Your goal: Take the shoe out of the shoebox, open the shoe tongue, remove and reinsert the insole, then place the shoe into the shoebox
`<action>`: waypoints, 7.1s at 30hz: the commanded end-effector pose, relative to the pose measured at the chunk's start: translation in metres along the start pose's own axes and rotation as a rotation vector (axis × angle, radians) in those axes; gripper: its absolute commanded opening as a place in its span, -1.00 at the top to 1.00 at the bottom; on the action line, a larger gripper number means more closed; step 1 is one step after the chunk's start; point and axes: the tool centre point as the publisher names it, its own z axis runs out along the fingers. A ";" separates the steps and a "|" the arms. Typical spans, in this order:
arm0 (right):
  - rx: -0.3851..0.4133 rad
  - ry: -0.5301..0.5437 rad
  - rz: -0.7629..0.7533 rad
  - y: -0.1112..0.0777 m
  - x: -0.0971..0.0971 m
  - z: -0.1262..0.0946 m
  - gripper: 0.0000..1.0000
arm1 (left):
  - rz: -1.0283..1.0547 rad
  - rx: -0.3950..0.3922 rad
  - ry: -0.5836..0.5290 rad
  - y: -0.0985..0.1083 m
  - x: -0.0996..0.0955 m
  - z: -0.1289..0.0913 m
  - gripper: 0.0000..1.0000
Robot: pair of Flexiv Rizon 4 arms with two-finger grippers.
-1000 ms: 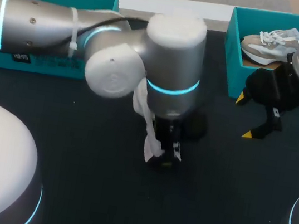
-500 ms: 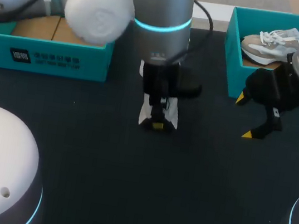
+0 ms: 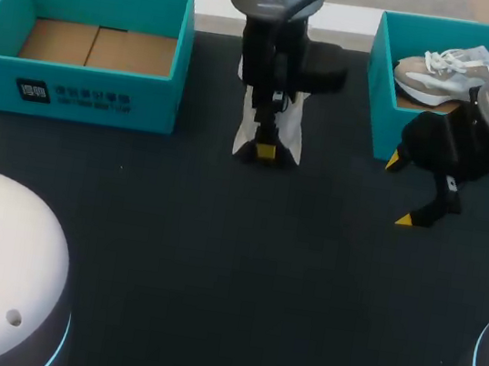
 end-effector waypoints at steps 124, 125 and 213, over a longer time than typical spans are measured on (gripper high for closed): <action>0.004 -0.001 0.001 0.001 0.000 0.001 -1.00 | 0.140 -0.069 -0.084 0.538 -0.218 -0.037 1.00; 0.004 -0.001 0.001 0.001 0.000 0.001 -1.00 | 0.121 -0.069 -0.082 0.537 -0.217 -0.037 1.00; 0.004 -0.001 0.001 0.001 0.000 0.001 -1.00 | 1.504 -0.355 0.000 0.524 -0.305 -0.041 1.00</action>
